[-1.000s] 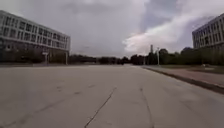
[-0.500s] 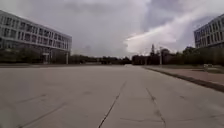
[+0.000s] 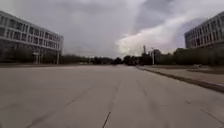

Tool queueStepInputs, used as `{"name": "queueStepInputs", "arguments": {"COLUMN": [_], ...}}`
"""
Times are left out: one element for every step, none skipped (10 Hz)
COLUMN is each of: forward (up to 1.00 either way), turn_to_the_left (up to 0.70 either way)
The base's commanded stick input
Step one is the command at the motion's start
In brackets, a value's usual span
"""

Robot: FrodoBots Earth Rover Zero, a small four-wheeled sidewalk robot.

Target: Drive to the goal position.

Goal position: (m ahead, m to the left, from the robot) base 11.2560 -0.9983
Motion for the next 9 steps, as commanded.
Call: {"name": "queueStepInputs", "arguments": {"forward": [1.00, 1.00, 1.00, 1.00, 1.00, 1.00, 1.00, 1.00, 1.00], "turn_to_the_left": [-0.27, -0.27, -0.27, -0.27, -0.24, -0.13, -0.01, 0.00, 0.00]}}
